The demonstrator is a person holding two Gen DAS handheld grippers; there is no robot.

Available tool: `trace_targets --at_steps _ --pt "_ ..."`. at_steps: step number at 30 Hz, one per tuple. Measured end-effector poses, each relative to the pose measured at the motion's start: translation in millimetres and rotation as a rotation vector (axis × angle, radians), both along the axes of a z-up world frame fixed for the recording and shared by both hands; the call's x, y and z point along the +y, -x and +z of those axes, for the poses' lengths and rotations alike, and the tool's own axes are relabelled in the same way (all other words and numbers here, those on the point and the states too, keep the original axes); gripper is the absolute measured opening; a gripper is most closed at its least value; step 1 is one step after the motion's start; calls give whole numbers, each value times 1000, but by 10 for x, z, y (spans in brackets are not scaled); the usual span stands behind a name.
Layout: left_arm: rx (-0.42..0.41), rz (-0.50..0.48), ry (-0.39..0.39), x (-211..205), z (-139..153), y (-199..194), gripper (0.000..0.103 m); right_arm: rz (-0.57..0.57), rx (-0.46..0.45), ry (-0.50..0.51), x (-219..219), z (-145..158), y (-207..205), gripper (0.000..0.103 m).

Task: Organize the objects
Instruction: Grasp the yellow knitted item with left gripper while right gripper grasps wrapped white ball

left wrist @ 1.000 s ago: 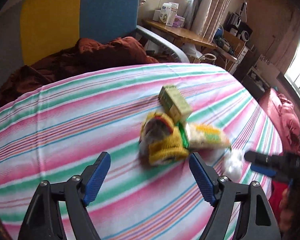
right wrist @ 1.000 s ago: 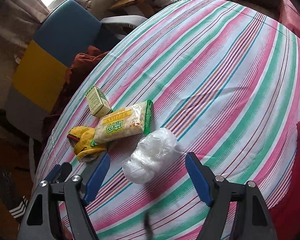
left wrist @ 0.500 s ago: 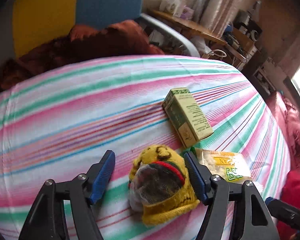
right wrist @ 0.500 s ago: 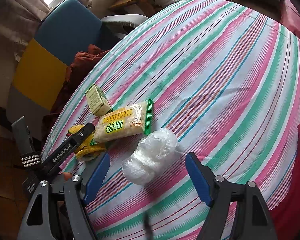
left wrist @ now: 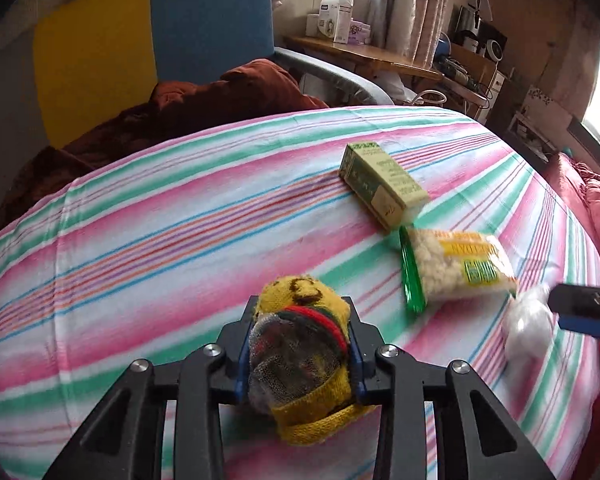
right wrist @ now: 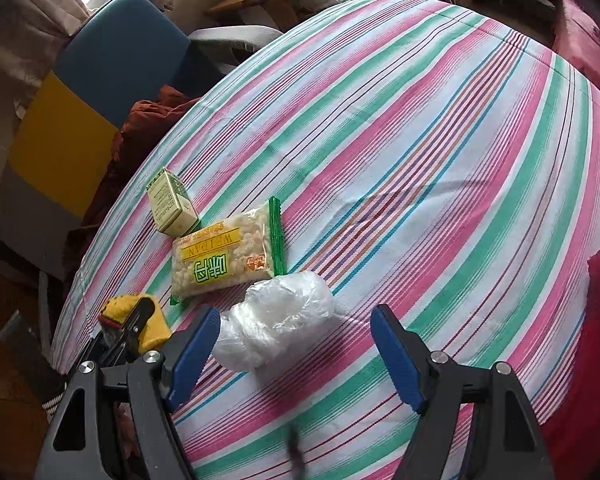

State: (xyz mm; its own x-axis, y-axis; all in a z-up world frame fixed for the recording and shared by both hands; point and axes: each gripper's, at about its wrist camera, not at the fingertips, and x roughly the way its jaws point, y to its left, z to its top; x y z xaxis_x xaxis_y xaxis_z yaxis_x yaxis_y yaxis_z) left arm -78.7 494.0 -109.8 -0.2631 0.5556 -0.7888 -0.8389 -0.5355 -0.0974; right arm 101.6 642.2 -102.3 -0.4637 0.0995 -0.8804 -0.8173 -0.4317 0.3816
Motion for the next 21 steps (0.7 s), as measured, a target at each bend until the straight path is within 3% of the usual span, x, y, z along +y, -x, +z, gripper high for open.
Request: trace_targets --at_steps 9,16,21 --pt "-17 23 -8 -723 10 -328 38 82 -56 -38 -94 -62 206 79" --pt "-32 50 -39 -1238 20 -645 38 62 -7 -7 -51 -103 228 79" --pt "-29 46 -54 -1342 19 -726 38 84 4 -10 -104 -117 296 79"
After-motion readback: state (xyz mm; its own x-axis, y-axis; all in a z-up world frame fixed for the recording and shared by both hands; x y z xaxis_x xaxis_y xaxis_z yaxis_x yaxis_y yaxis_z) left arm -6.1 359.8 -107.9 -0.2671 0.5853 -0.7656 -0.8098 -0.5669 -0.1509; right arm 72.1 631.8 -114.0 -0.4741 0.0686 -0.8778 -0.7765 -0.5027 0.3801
